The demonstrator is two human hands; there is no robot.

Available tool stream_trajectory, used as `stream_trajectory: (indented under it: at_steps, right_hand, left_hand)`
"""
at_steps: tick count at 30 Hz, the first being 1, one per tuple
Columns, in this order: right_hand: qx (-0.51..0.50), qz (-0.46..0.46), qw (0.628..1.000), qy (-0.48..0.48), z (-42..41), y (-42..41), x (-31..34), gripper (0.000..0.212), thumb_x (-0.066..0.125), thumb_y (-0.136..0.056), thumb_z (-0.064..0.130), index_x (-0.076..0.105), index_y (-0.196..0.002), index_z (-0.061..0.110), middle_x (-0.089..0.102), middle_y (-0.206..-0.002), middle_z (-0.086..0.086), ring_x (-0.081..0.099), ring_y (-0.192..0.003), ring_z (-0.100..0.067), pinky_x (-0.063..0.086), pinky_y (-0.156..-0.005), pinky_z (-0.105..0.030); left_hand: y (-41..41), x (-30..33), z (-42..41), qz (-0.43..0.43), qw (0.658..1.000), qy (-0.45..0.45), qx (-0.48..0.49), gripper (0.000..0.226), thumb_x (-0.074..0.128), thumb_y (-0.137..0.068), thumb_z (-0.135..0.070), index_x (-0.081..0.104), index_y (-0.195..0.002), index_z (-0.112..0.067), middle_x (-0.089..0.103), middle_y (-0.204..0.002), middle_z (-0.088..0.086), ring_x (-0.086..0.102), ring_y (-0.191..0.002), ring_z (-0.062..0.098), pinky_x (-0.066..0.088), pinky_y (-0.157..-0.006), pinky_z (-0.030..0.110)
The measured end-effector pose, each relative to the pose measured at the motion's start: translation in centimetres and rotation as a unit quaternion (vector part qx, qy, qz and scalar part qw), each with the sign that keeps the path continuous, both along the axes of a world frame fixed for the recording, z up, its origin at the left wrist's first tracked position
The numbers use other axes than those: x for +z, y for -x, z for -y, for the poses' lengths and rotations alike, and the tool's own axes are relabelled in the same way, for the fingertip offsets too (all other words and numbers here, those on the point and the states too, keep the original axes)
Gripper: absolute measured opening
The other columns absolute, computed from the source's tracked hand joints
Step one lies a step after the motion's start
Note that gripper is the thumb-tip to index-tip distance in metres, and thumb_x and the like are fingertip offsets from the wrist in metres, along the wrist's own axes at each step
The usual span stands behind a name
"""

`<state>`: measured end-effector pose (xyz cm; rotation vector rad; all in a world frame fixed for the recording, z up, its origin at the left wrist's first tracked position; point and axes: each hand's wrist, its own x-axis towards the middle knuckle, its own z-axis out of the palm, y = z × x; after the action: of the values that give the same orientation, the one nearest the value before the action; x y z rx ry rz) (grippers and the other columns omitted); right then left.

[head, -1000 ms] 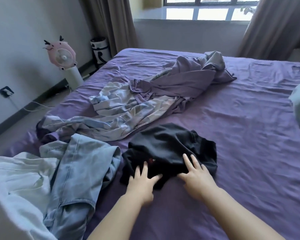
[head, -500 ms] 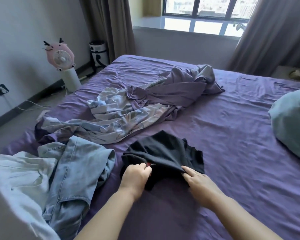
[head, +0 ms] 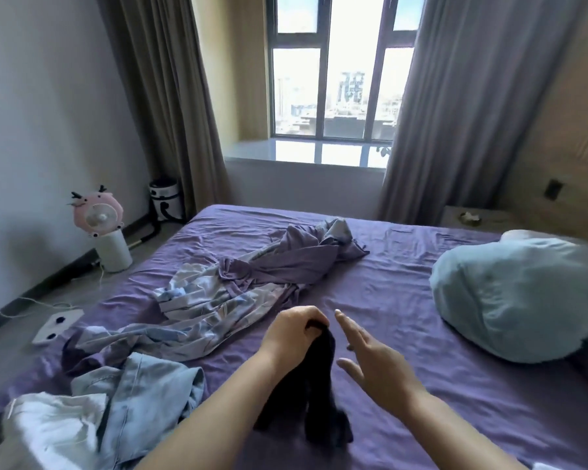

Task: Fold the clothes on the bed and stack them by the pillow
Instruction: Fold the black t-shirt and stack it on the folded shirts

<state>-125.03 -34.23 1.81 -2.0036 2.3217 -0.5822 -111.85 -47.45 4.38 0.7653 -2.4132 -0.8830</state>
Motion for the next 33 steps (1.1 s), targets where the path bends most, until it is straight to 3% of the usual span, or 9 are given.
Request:
stream_trajectory:
  at_steps: [4,9,12,17,20,23,25,29,33]
  right_hand:
    - [-0.043,0.099,0.993,0.046,-1.8,-0.1,6.5,0.084,0.060,-0.090,0.028,-0.001,-0.149,0.028,0.042,-0.143,0.013,0.063,-0.094,-0.012,0.038,-0.073,-0.018]
    - [-0.108,0.139,0.976,0.132,-5.4,0.2,14.8,0.063,0.063,-0.085,0.019,0.037,-0.141,0.032,0.062,-0.095,0.008,0.063,-0.090,-0.019,0.039,-0.072,-0.018]
    - [-0.102,0.102,0.976,0.164,-7.9,0.7,19.8,0.041,0.062,-0.084,0.012,0.059,-0.124,0.021,0.068,-0.108,0.002,0.062,-0.100,-0.018,0.036,-0.080,-0.013]
    - [-0.119,0.095,0.972,0.177,-13.6,1.5,26.8,0.017,0.063,-0.086,0.020,0.064,-0.103,0.018,0.065,-0.086,0.004,0.059,-0.079,-0.016,0.045,-0.074,-0.028]
    - [-0.124,0.076,0.972,0.184,-17.3,1.7,30.3,0.020,0.064,-0.087,0.025,0.061,-0.102,0.013,0.061,-0.083,0.005,0.056,-0.076,-0.015,0.044,-0.073,-0.030]
    - [-0.133,0.067,0.970,0.193,-21.1,1.8,32.8,0.022,0.064,-0.087,0.029,0.060,-0.099,0.010,0.061,-0.080,0.002,0.057,-0.076,-0.019,0.045,-0.074,-0.033]
    - [-0.144,0.057,0.967,0.201,-23.7,1.8,33.9,0.023,0.065,-0.085,0.029,0.060,-0.093,0.008,0.060,-0.084,-0.002,0.055,-0.080,-0.019,0.043,-0.073,-0.031]
    - [-0.125,0.041,0.967,0.220,-28.9,1.9,35.3,0.018,0.069,-0.074,0.011,0.055,-0.070,0.001,0.059,-0.100,-0.004,0.050,-0.094,-0.015,0.033,-0.076,-0.014]
    - [-0.140,0.077,0.969,0.189,-33.5,1.9,35.9,0.027,0.063,-0.074,0.017,0.039,-0.062,0.014,0.064,-0.079,-0.003,0.052,-0.071,-0.024,0.038,-0.062,-0.026]
  left_hand:
    - [1.8,6.5,-2.2,-0.052,0.997,-0.015,-0.046,0.020,0.065,-0.076,-0.006,0.071,-0.088,-0.021,0.069,-0.083,-0.012,0.064,-0.080,0.000,0.049,-0.081,0.019]
    - [3.6,14.1,-5.6,-0.102,0.990,0.001,-0.097,0.014,0.071,-0.075,-0.010,0.066,-0.085,-0.019,0.067,-0.082,-0.005,0.062,-0.078,0.011,0.049,-0.082,0.028]
    - [4.3,17.8,-7.8,-0.130,0.990,0.032,-0.042,0.021,0.078,-0.072,-0.025,0.062,-0.085,-0.018,0.061,-0.081,0.000,0.054,-0.075,0.014,0.044,-0.074,0.028]
    - [3.0,20.7,-13.5,-0.190,0.973,-0.128,-0.002,0.020,0.073,-0.076,-0.015,0.056,-0.075,-0.025,0.061,-0.081,0.003,0.056,-0.075,0.015,0.045,-0.072,0.024]
    - [1.5,20.8,-17.7,-0.119,0.968,-0.211,-0.065,0.020,0.071,-0.070,-0.016,0.059,-0.086,-0.016,0.060,-0.083,0.001,0.054,-0.078,0.011,0.042,-0.072,0.014]
    - [0.5,20.1,-22.2,0.017,0.927,-0.320,-0.192,0.051,0.080,-0.064,-0.029,0.059,-0.109,-0.017,0.068,-0.102,-0.004,0.062,-0.097,0.008,0.046,-0.092,0.020]
    - [0.6,19.5,-24.9,0.081,0.934,-0.289,-0.193,0.044,0.080,-0.072,-0.023,0.058,-0.110,-0.020,0.067,-0.106,-0.006,0.063,-0.100,0.009,0.049,-0.091,0.023]
    - [1.4,20.3,-28.0,0.084,0.991,-0.096,-0.025,0.023,0.075,-0.070,-0.004,0.056,-0.076,-0.015,0.056,-0.079,0.003,0.053,-0.074,0.016,0.046,-0.068,0.029]
    - [1.0,24.0,-30.1,0.077,0.996,-0.019,0.027,0.027,0.070,-0.079,-0.008,0.062,-0.105,-0.007,0.055,-0.095,0.005,0.053,-0.084,0.017,0.040,-0.071,0.021]
